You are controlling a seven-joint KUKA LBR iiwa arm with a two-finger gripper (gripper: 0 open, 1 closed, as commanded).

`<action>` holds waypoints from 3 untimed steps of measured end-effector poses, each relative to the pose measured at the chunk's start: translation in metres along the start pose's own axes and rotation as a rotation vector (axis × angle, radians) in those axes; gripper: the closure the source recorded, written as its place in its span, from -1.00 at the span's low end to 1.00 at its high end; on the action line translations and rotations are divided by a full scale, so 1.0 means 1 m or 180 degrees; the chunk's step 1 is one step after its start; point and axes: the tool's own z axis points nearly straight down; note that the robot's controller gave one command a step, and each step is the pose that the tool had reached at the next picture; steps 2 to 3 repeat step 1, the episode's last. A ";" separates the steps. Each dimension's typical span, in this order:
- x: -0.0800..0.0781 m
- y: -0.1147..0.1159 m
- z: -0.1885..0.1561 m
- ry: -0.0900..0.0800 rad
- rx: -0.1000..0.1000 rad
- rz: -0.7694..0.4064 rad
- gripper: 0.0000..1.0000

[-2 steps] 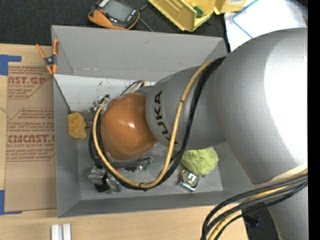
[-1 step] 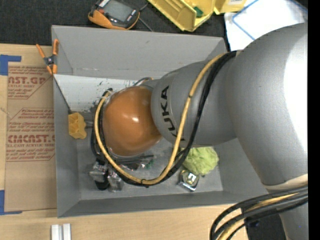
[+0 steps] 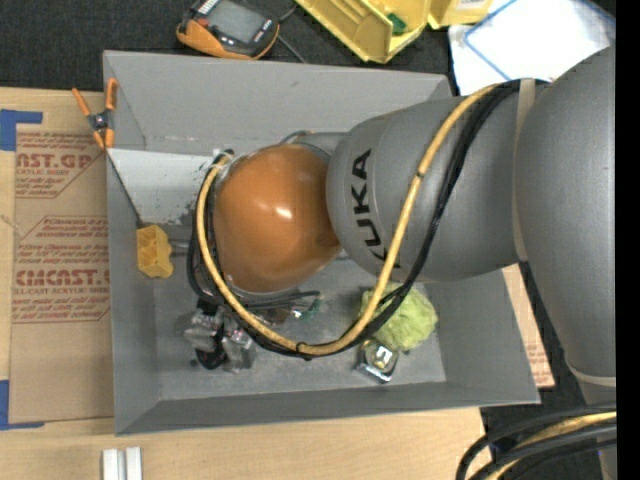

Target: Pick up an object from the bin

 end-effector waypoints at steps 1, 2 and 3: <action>-0.002 -0.001 -0.025 -0.0022 0.0016 0.0011 1.00; -0.002 -0.001 -0.025 -0.0022 0.0016 0.0011 1.00; -0.002 -0.001 -0.025 -0.0022 0.0016 0.0011 1.00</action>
Offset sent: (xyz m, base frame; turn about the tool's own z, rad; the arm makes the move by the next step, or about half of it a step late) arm 0.0013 0.0006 0.0399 0.0023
